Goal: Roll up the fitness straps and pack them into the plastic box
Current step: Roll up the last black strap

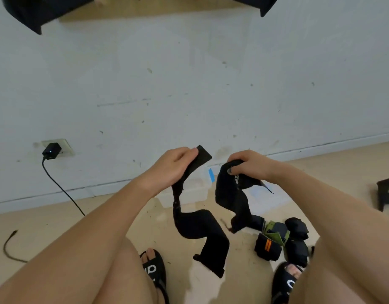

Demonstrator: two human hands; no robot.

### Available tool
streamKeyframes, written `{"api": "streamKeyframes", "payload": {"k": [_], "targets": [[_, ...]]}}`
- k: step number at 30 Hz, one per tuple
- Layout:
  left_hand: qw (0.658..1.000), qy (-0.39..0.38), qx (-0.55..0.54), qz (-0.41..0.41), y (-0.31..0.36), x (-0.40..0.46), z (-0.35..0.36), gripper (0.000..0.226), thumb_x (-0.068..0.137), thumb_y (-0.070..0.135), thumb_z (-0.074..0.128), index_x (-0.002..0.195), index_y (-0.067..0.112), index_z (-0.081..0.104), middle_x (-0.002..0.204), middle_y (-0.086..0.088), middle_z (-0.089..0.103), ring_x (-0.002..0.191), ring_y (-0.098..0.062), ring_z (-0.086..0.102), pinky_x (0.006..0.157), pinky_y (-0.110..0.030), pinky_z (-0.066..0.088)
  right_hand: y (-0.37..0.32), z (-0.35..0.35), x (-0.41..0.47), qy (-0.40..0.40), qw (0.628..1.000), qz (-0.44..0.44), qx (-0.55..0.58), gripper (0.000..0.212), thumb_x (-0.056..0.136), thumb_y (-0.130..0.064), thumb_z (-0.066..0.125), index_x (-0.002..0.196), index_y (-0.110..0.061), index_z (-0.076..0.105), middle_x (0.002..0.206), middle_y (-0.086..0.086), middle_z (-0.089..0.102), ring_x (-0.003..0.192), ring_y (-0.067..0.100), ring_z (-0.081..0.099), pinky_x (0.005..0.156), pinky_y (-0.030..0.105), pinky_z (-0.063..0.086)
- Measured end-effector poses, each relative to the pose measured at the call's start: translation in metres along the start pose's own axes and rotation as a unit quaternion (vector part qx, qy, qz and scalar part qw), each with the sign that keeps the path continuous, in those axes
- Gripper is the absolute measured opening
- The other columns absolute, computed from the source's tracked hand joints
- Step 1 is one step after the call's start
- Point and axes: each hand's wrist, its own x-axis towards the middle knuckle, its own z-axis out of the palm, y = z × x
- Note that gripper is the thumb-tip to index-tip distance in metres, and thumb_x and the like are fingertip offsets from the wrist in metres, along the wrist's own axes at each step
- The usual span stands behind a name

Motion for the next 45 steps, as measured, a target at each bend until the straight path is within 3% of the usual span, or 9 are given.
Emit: {"api": "streamKeyframes", "payload": {"k": [4, 8, 18, 21, 25, 32, 36, 40, 45], "targets": [[0.999, -0.024, 0.024, -0.014, -0.006, 0.009, 0.01, 0.042, 0.108, 0.042, 0.038, 0.081, 0.012, 0.049, 0.078, -0.004, 0.051, 0.075, -0.02, 0.05, 0.077, -0.035, 0.041, -0.019, -0.001, -0.004, -0.01, 0.999, -0.04, 0.002, 0.018, 0.088, -0.007, 0.066, 0.088, -0.023, 0.074, 0.083, -0.002, 0.071, 0.076, 0.013, 0.067, 0.065, 0.022, 0.052], [0.995, -0.067, 0.078, -0.007, -0.003, 0.013, 0.018, 0.022, 0.104, 0.033, 0.052, 0.122, 0.033, 0.063, 0.102, 0.004, 0.068, 0.098, -0.011, 0.064, 0.081, -0.022, 0.046, -0.03, -0.009, -0.011, 0.013, 0.997, -0.07, 0.025, 0.024, 0.084, -0.005, 0.066, 0.086, -0.027, 0.074, 0.083, -0.006, 0.072, 0.076, 0.008, 0.068, 0.069, 0.023, 0.052], [0.991, -0.12, 0.057, -0.021, -0.003, 0.021, 0.03, 0.072, 0.09, 0.039, 0.075, 0.152, 0.038, 0.037, 0.1, 0.015, 0.075, 0.12, -0.003, 0.057, 0.092, -0.018, 0.035, -0.026, -0.004, -0.006, 0.011, 0.982, -0.024, 0.186, 0.017, 0.089, -0.005, 0.069, 0.104, -0.014, 0.072, 0.095, 0.018, 0.075, 0.077, 0.025, 0.069, 0.072, 0.036, 0.056], [0.99, -0.133, 0.051, -0.017, -0.002, 0.022, 0.032, 0.063, 0.09, 0.039, 0.076, 0.144, 0.041, 0.044, 0.093, 0.012, 0.075, 0.1, -0.001, 0.066, 0.087, -0.019, 0.042, -0.028, -0.005, -0.009, -0.023, 0.982, -0.039, 0.185, 0.022, 0.087, 0.001, 0.061, 0.1, -0.013, 0.072, 0.103, 0.02, 0.073, 0.078, 0.024, 0.067, 0.065, 0.031, 0.053], [0.989, -0.144, 0.037, -0.009, 0.002, 0.022, 0.032, 0.013, 0.092, 0.032, 0.075, 0.096, 0.029, 0.063, 0.069, 0.004, 0.058, 0.051, -0.006, 0.047, 0.048, -0.014, 0.035, -0.037, -0.002, -0.01, -0.037, 0.987, -0.063, 0.143, 0.027, 0.084, 0.006, 0.055, 0.095, -0.012, 0.072, 0.089, 0.012, 0.073, 0.073, 0.019, 0.062, 0.062, 0.028, 0.049], [0.997, -0.069, 0.027, -0.009, -0.003, 0.027, 0.029, 0.024, 0.098, 0.031, 0.067, 0.082, 0.016, 0.058, 0.06, 0.006, 0.046, 0.054, -0.011, 0.042, 0.051, -0.022, 0.031, -0.031, -0.001, -0.002, 0.183, 0.967, -0.138, -0.112, 0.034, 0.081, -0.022, 0.069, 0.114, -0.029, 0.068, 0.108, -0.01, 0.068, 0.108, 0.015, 0.055, 0.093, 0.033, 0.044], [0.996, 0.044, -0.066, -0.04, -0.002, 0.032, 0.03, 0.026, 0.098, 0.032, 0.063, 0.087, 0.009, 0.06, 0.069, -0.005, 0.06, 0.061, -0.017, 0.05, 0.06, -0.027, 0.04, -0.042, 0.002, -0.008, 0.323, 0.933, -0.149, 0.05, 0.01, 0.085, -0.016, 0.067, 0.095, -0.016, 0.065, 0.091, -0.004, 0.065, 0.087, 0.011, 0.057, 0.079, 0.021, 0.047], [0.979, 0.141, -0.136, -0.06, -0.001, 0.039, 0.029, 0.023, 0.099, 0.03, 0.06, 0.096, 0.007, 0.062, 0.077, -0.013, 0.063, 0.066, -0.019, 0.054, 0.063, -0.032, 0.041, -0.054, 0.006, -0.011, 0.185, 0.968, -0.047, 0.165, 0.02, 0.093, -0.026, 0.066, 0.081, -0.01, 0.063, 0.076, 0.001, 0.062, 0.071, 0.013, 0.059, 0.071, 0.028, 0.05], [0.954, 0.215, -0.198, -0.069, -0.001, 0.045, 0.028, 0.024, 0.098, 0.029, 0.059, 0.095, 0.005, 0.057, 0.08, -0.012, 0.06, 0.072, -0.023, 0.056, 0.068, -0.038, 0.044, -0.062, 0.023, -0.015, 0.058, 0.968, 0.025, 0.243, 0.044, 0.095, -0.049, 0.067, 0.101, -0.006, 0.063, 0.101, 0.01, 0.073, 0.088, 0.019, 0.073, 0.084, 0.033, 0.061]]}}
